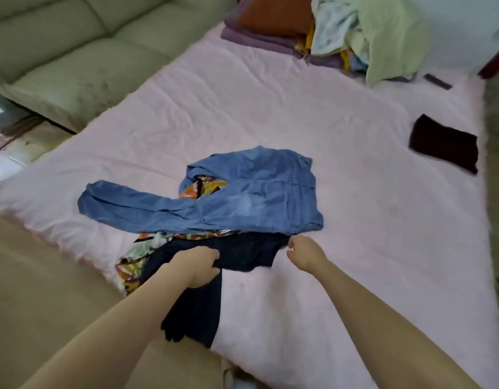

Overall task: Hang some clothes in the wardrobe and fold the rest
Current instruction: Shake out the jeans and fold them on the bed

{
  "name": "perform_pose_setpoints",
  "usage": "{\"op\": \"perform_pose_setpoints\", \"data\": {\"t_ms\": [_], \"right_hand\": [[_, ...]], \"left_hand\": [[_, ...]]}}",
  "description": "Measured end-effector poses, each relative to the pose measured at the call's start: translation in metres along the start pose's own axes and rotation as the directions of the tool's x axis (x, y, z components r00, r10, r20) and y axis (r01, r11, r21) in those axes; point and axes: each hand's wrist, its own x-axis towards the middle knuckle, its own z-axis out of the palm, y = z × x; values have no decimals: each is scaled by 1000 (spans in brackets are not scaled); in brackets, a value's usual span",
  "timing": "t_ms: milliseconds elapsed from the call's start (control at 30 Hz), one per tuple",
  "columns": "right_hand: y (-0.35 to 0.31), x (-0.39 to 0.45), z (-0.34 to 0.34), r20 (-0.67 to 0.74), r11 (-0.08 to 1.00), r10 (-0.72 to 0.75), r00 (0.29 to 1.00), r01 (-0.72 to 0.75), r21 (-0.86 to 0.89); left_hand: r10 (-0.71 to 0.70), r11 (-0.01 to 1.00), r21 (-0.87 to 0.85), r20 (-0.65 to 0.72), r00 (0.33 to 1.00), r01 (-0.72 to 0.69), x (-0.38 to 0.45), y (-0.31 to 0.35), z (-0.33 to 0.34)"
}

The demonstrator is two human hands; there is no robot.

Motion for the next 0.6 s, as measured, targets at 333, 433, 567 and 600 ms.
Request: {"op": "perform_pose_setpoints", "data": {"t_ms": [333,433,567,600], "right_hand": [[33,195,49,-10,912,24,1000,-26,-410],[43,213,60,-15,887,32,999,-35,-460],[44,216,48,-48,973,-19,999,8,-229],[39,212,34,-72,994,-23,997,15,-107]], "left_hand": [[35,999,30,153,988,-40,176,-30,-16],[56,998,4,167,984,-57,183,-44,-10],[86,995,-54,129,988,-79,185,-58,-17],[98,992,-86,93,991,-90,183,-61,-22]]}}
